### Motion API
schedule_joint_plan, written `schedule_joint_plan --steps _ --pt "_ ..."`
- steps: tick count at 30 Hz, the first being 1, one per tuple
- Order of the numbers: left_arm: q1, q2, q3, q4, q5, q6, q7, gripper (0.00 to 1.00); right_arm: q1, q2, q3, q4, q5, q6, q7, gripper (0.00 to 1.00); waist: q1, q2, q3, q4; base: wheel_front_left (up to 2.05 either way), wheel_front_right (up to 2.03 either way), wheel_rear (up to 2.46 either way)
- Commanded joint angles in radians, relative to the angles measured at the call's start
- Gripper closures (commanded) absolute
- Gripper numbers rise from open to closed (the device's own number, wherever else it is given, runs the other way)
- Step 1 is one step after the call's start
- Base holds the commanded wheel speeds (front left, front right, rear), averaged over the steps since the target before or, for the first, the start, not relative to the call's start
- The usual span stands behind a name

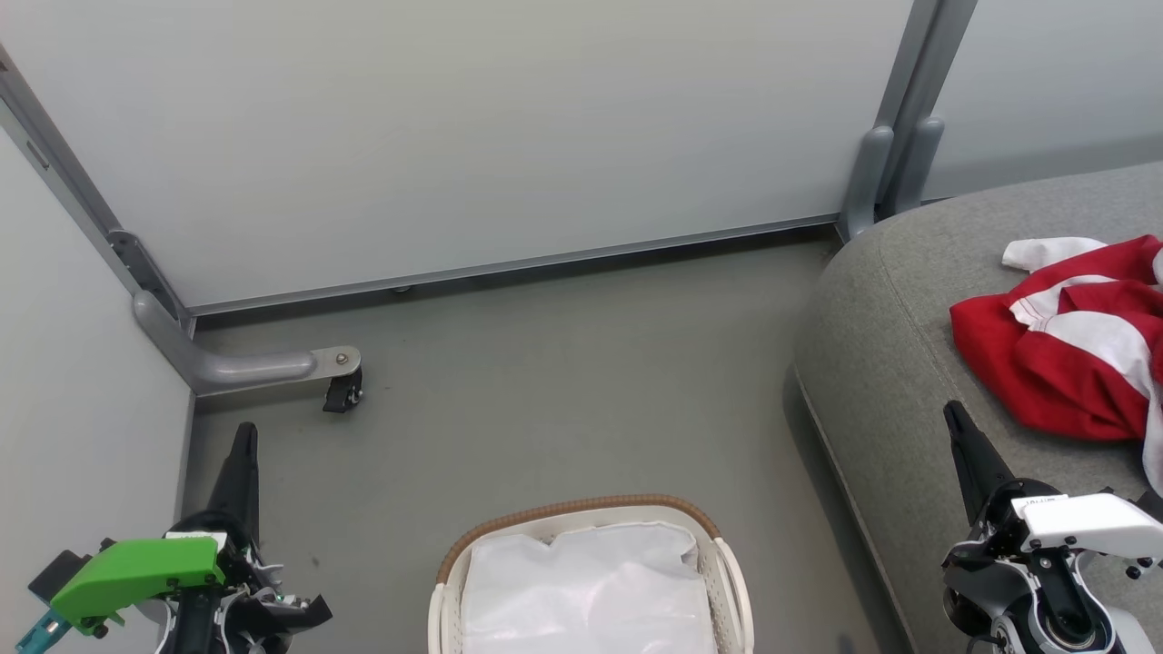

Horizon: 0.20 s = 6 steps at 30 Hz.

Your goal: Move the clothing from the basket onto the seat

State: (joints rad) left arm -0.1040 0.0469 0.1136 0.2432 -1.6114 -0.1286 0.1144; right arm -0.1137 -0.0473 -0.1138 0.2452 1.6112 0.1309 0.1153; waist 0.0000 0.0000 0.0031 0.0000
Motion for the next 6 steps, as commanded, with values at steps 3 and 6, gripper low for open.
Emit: schedule_joint_plan --steps 3,6 --pt "-0.009 0.006 0.002 0.0 -0.003 -0.004 0.003 1.0 0.01 -0.006 -0.002 -0.003 0.003 0.0 0.001 1.0 0.0 0.0 0.0 0.0 0.0 0.0 0.0" --pt "-0.009 0.006 0.002 0.0 -0.003 -0.004 0.003 1.0 0.01 -0.006 -0.002 -0.003 0.003 0.0 0.001 1.0 0.0 0.0 0.0 0.0 0.0 0.0 0.0"
